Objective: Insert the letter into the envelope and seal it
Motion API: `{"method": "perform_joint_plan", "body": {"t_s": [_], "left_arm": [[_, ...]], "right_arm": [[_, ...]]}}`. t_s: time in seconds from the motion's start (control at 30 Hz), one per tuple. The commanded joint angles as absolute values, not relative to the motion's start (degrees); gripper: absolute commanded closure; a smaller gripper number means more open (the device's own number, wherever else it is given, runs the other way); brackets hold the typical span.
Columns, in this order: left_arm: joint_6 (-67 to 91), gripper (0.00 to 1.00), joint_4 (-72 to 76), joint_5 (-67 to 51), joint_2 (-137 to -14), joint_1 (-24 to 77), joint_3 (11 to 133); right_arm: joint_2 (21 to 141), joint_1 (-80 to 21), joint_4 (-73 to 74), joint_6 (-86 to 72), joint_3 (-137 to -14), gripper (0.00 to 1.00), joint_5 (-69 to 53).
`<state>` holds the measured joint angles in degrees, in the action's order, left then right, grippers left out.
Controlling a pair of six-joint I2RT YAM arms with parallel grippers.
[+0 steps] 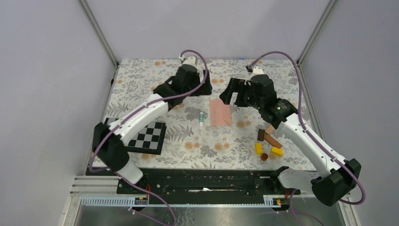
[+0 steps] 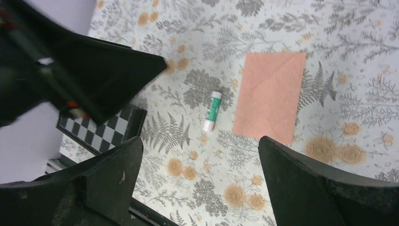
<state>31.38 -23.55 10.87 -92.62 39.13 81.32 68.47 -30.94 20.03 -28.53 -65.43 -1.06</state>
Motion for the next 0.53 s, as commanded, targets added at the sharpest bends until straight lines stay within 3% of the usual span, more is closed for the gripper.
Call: {"method": "perform_joint_plan", "body": {"t_s": [0.0, 0.5], "left_arm": [[28.64, 0.01, -27.81, 11.73, -85.76, 37.98, 86.72], [25.88, 0.01, -28.36, 15.20, -76.57, 37.79, 84.77]], "right_arm": [[67.53, -30.49, 20.07, -27.31, -70.71, 0.00, -0.28], [67.07, -30.47, 20.26, -28.11, -73.84, 0.00, 1.22]]}}
